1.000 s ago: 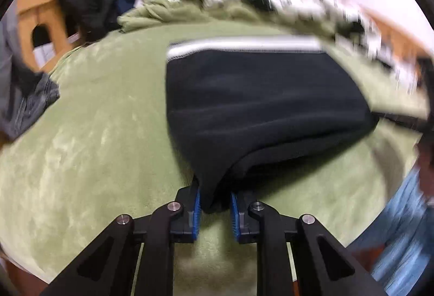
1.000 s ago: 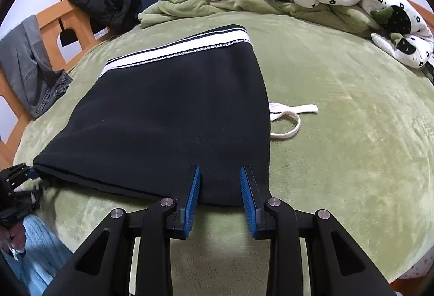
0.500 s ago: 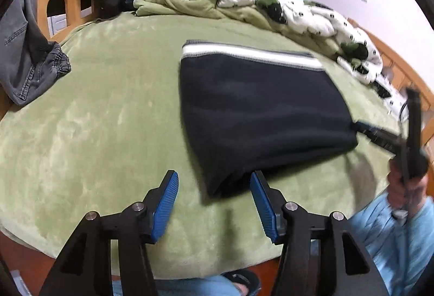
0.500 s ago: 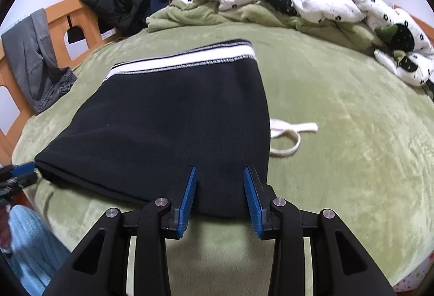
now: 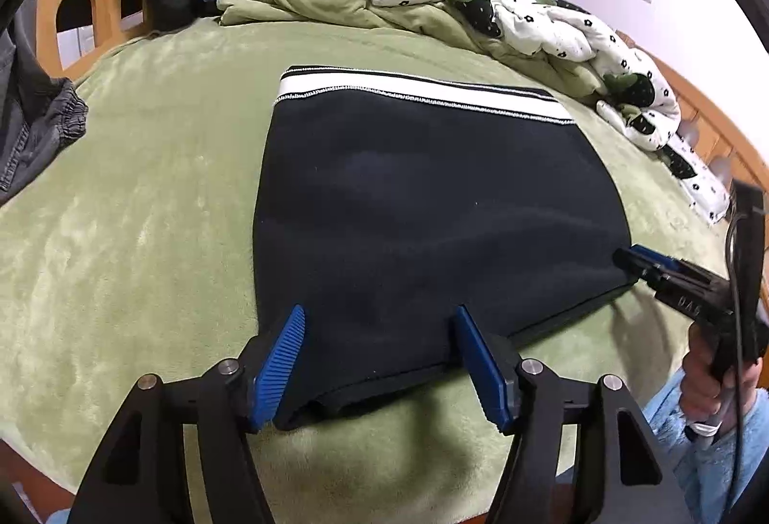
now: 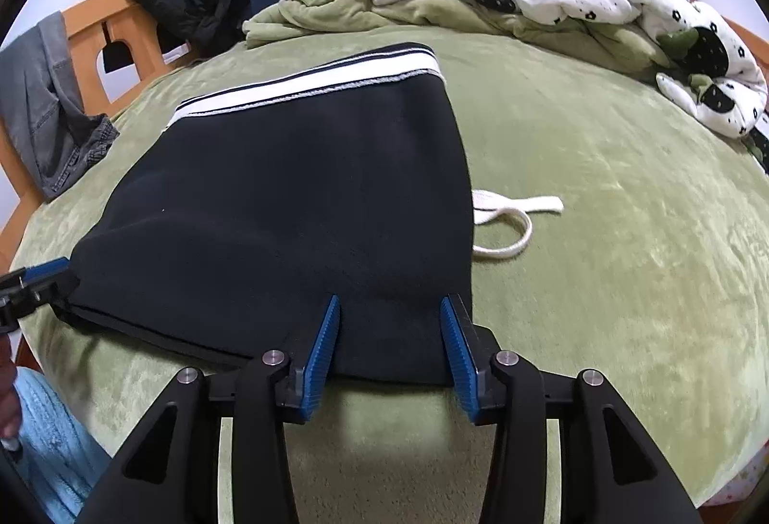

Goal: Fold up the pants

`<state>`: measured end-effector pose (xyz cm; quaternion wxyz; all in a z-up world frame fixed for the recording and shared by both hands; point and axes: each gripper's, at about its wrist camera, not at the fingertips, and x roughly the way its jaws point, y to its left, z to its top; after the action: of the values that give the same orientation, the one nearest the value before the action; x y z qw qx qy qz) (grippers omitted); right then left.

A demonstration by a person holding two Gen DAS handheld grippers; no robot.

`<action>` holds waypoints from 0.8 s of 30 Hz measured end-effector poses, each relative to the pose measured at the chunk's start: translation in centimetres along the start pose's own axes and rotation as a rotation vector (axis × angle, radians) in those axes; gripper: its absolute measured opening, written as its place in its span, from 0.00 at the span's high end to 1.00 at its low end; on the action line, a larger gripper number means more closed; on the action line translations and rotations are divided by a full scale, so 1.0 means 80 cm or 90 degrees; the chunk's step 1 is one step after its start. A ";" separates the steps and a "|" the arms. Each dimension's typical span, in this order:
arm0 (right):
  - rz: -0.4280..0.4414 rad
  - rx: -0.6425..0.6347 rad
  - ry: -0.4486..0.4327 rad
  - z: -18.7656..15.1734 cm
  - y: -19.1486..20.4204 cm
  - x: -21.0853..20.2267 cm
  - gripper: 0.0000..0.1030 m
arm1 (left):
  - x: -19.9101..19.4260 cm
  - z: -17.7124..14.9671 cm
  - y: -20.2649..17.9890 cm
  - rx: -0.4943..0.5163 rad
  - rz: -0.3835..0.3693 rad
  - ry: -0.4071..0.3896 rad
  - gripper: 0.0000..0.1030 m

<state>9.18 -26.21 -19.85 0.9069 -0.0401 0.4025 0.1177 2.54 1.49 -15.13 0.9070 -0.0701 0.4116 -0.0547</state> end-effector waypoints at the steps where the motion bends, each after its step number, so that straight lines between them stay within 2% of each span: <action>1: 0.001 0.005 0.001 0.000 -0.001 0.000 0.58 | 0.000 0.000 0.000 0.000 0.001 0.001 0.39; 7: 0.000 0.017 -0.005 0.007 -0.002 -0.004 0.58 | 0.001 -0.003 0.010 0.005 0.005 0.019 0.36; 10: -0.004 0.000 0.003 0.008 -0.002 0.002 0.54 | 0.005 -0.015 0.021 0.000 0.007 0.043 0.28; 12: -0.003 -0.012 0.013 0.003 -0.005 0.008 0.53 | 0.011 -0.025 0.033 -0.019 -0.008 0.086 0.35; 13: -0.003 -0.020 0.018 0.001 -0.007 0.009 0.53 | 0.002 -0.029 0.039 -0.025 -0.016 0.074 0.38; 16: 0.010 -0.024 0.019 -0.001 -0.021 -0.002 0.53 | -0.035 -0.026 0.040 0.005 -0.019 0.015 0.37; 19: -0.007 -0.026 -0.019 0.012 -0.031 -0.023 0.53 | -0.053 -0.003 0.045 -0.001 -0.031 -0.014 0.36; 21: -0.020 -0.030 -0.050 0.029 -0.033 -0.032 0.52 | -0.050 0.023 0.047 -0.023 -0.053 -0.026 0.36; 24: 0.014 -0.034 -0.066 0.061 -0.026 -0.025 0.51 | -0.023 0.065 0.033 -0.031 -0.049 -0.026 0.36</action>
<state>11.91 -27.81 -15.13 0.9239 -0.0537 0.3521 0.1399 5.38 4.83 -10.84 0.9106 -0.1091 0.3910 -0.0781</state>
